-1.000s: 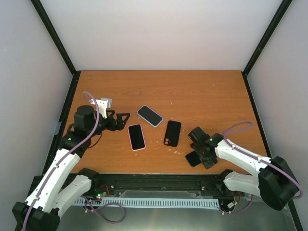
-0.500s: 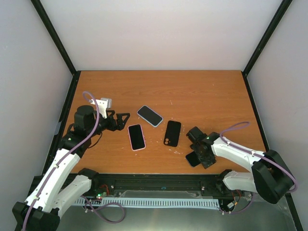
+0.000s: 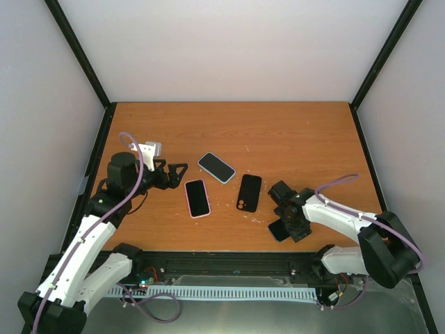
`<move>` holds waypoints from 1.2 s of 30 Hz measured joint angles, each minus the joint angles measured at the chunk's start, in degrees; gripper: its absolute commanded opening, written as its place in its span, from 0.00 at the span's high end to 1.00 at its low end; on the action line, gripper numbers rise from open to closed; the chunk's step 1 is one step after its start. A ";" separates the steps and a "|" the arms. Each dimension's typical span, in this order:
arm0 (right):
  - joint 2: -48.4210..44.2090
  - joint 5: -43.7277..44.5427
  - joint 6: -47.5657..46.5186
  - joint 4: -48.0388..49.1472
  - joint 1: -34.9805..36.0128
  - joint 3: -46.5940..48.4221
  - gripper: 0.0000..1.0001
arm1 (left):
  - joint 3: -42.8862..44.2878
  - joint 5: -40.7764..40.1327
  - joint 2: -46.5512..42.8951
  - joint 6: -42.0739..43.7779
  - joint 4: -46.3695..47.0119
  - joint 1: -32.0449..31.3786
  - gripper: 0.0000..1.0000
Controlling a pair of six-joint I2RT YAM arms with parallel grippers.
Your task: Put the phone into the phone case
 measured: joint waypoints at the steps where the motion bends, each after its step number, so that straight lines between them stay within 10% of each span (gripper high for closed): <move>1: 0.22 -0.04 0.00 -0.04 -0.09 0.11 0.11 | 0.00 -0.02 0.00 0.00 0.00 0.00 0.00; 36: 10.60 3.26 -25.90 5.01 -1.09 9.60 0.26 | 0.00 -5.31 0.00 -0.55 -0.90 0.00 0.01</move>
